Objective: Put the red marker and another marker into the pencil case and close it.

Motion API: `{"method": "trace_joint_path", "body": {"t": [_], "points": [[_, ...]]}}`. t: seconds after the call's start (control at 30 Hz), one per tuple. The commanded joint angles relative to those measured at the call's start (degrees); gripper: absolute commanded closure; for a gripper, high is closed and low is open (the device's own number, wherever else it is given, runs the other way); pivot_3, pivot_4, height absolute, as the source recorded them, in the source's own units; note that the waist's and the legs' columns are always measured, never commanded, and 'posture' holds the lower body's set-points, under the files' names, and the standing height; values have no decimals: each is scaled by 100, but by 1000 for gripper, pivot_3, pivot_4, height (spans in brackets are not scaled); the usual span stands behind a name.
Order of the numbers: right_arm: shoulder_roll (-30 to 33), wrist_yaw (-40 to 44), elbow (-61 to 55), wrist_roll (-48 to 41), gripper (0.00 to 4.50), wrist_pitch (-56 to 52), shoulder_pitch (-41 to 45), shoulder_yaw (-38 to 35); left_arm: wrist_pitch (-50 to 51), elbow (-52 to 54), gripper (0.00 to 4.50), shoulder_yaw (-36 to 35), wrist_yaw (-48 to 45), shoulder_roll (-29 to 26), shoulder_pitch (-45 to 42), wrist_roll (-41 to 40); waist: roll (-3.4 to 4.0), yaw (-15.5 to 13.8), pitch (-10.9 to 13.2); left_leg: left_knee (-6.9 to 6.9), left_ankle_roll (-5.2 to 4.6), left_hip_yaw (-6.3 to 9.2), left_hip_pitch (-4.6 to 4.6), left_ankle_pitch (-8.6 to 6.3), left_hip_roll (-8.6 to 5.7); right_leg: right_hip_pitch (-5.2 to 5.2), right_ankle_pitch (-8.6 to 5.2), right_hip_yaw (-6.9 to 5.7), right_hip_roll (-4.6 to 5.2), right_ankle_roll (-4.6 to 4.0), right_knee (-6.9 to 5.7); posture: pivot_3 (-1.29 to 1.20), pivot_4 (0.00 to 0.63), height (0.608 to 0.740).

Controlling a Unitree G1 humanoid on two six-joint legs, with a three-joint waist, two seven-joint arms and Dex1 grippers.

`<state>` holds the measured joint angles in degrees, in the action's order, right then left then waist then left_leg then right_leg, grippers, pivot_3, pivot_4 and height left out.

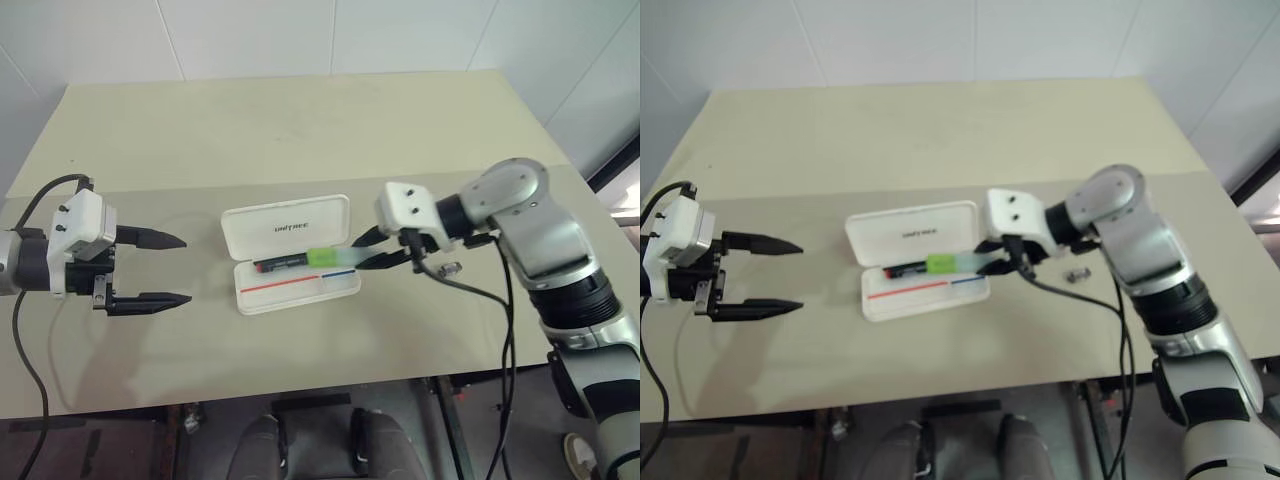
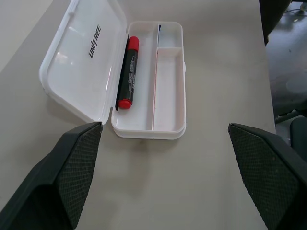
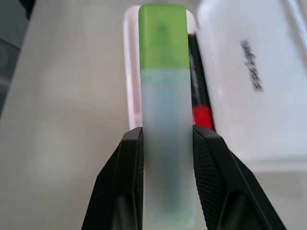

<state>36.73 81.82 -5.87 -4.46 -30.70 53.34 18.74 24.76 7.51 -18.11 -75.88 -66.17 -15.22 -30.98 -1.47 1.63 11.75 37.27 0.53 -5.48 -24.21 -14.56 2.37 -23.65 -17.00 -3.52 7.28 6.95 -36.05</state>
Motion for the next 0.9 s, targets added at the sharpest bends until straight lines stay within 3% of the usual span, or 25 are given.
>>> {"method": "trace_joint_path", "body": {"t": [0.03,0.23,0.5,0.9], "points": [[-265,-306,-123,36,3429,-135,260,193,-192,-51,0,32,-16,-74,-108,142,0,2,0,-1,0,-1,0,0,0,-1,0,0,0,0,0,0,150,740],[-922,-716,-68,-2,3429,-490,466,596,-189,14,0,43,57,-34,-57,169,0,16,0,-3,2,-4,-1,-1,10,-4,-1,1,-8,-2,0,0,150,740],[-1350,-1035,-406,-47,3429,-860,303,1117,-180,47,0,81,168,34,-27,199,-2,7,-1,0,4,-4,-2,-2,16,-4,-2,1,-13,-3,-2,0,150,740],[-1710,-1441,382,392,3429,-172,354,1565,-198,53,0,160,271,96,-57,216,-6,18,-4,1,8,-4,-1,-4,23,-6,-2,1,-21,-6,-4,0,150,740]]}}
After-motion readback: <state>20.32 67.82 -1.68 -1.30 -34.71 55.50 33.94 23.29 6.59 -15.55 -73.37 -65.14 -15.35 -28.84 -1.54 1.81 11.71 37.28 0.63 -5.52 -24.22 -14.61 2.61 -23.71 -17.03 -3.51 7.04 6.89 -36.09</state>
